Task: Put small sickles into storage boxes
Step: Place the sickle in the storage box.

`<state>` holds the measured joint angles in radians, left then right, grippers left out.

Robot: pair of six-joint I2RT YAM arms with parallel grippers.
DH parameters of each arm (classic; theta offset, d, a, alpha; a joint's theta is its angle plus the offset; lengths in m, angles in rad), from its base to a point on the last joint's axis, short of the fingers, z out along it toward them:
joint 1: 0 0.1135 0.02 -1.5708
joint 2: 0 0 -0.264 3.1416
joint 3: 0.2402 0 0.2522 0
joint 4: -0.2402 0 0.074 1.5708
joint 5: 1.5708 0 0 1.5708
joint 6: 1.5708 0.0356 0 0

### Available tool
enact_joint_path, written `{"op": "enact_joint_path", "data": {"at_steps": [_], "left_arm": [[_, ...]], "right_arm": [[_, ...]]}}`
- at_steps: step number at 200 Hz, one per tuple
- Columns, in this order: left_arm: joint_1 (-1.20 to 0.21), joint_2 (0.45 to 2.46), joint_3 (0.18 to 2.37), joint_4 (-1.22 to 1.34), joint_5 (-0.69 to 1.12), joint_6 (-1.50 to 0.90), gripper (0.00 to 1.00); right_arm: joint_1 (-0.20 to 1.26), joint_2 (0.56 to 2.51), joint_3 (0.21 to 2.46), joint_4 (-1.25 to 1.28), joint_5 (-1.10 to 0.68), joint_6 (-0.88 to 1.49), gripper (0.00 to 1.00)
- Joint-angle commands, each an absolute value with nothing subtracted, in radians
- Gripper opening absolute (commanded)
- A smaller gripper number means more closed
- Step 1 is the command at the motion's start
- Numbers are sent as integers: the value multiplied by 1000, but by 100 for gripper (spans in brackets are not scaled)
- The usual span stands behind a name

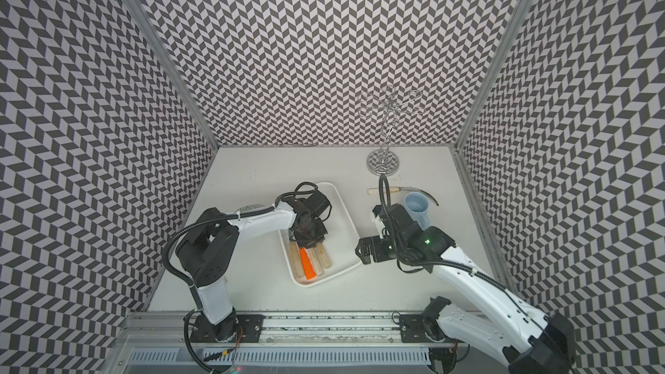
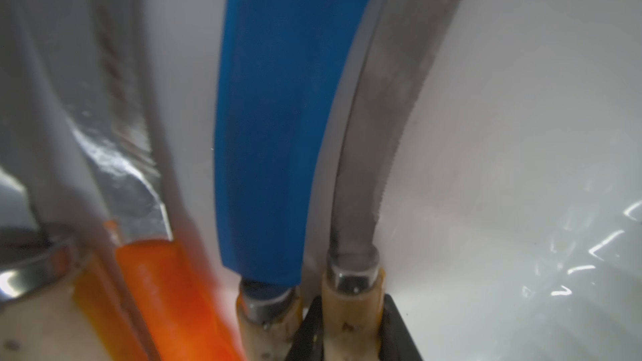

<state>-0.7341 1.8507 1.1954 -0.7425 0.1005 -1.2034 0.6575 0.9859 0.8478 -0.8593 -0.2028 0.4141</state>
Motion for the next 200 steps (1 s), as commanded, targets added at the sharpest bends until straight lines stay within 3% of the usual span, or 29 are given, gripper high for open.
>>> {"op": "enact_joint_path", "data": {"at_steps": [1,104,200], "left_arm": [[-733,1873,1216,-766,93,-1187,16],[-734,1896,1272,-789,86,-1160,32],[-747,1875,1309,-836,49,-1163,34]], "right_arm": [[653,971,844,-827,-201,411,100],[652,970,842,-824,-199,410,100],[649,960,830,-814,-201,413,100]]}}
